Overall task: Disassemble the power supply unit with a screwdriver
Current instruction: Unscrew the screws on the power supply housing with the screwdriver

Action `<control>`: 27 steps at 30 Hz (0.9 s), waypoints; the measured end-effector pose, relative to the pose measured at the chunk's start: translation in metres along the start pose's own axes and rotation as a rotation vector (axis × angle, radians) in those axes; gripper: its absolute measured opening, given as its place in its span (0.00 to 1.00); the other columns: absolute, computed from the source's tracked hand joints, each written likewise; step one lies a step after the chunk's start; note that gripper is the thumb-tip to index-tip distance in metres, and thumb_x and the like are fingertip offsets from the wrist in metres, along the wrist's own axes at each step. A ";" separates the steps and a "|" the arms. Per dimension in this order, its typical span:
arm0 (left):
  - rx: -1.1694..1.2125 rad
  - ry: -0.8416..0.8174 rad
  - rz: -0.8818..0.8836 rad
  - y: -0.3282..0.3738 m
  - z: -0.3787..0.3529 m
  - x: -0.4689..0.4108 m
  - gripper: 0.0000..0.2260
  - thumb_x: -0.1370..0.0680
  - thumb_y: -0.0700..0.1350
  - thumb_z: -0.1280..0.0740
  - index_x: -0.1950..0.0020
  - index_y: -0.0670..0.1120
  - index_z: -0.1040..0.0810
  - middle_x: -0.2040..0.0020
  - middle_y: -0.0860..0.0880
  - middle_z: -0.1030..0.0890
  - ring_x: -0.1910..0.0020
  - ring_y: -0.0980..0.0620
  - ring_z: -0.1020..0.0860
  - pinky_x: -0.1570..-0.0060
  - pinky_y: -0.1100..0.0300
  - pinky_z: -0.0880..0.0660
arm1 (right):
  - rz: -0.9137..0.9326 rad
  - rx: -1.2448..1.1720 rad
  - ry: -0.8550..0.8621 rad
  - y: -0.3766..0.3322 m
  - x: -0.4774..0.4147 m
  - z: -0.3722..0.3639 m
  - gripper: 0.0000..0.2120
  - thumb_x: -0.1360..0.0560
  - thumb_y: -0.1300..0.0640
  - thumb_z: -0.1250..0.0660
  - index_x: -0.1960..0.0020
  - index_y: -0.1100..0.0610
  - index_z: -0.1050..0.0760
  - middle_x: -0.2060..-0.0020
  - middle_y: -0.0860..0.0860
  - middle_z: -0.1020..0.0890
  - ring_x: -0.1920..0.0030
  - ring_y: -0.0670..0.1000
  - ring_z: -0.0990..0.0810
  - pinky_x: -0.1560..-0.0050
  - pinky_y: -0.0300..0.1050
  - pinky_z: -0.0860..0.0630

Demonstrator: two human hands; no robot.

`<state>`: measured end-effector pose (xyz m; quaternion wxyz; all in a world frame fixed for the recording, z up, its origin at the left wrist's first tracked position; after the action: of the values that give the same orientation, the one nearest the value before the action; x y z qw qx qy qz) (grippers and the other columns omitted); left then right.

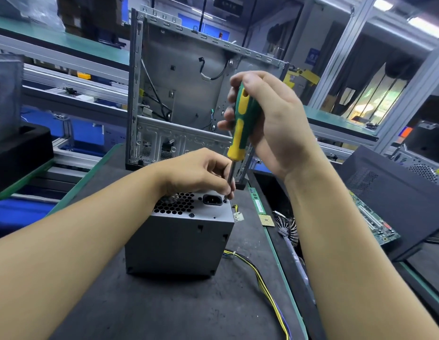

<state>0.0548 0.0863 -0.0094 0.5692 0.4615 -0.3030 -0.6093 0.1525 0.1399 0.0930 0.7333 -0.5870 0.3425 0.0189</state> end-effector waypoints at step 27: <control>0.000 -0.010 -0.068 0.000 0.006 -0.001 0.10 0.26 0.42 0.28 0.67 0.52 0.16 0.58 0.49 0.13 0.44 0.50 0.16 0.51 0.65 0.24 | 0.089 -0.162 0.219 0.015 0.000 -0.004 0.19 0.21 0.42 0.37 0.47 0.57 0.37 0.66 0.50 0.27 0.72 0.48 0.32 0.75 0.40 0.36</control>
<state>0.0494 0.0867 -0.0065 0.5467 0.4685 -0.2899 -0.6306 0.1439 0.1410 0.0805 0.6403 -0.6270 0.4435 0.0149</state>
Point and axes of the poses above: each hand's wrist, its own x-axis away from the middle knuckle, its own z-axis out of the back of the hand, y = z × x, the point moved 4 cm from there along -x, towards the middle knuckle
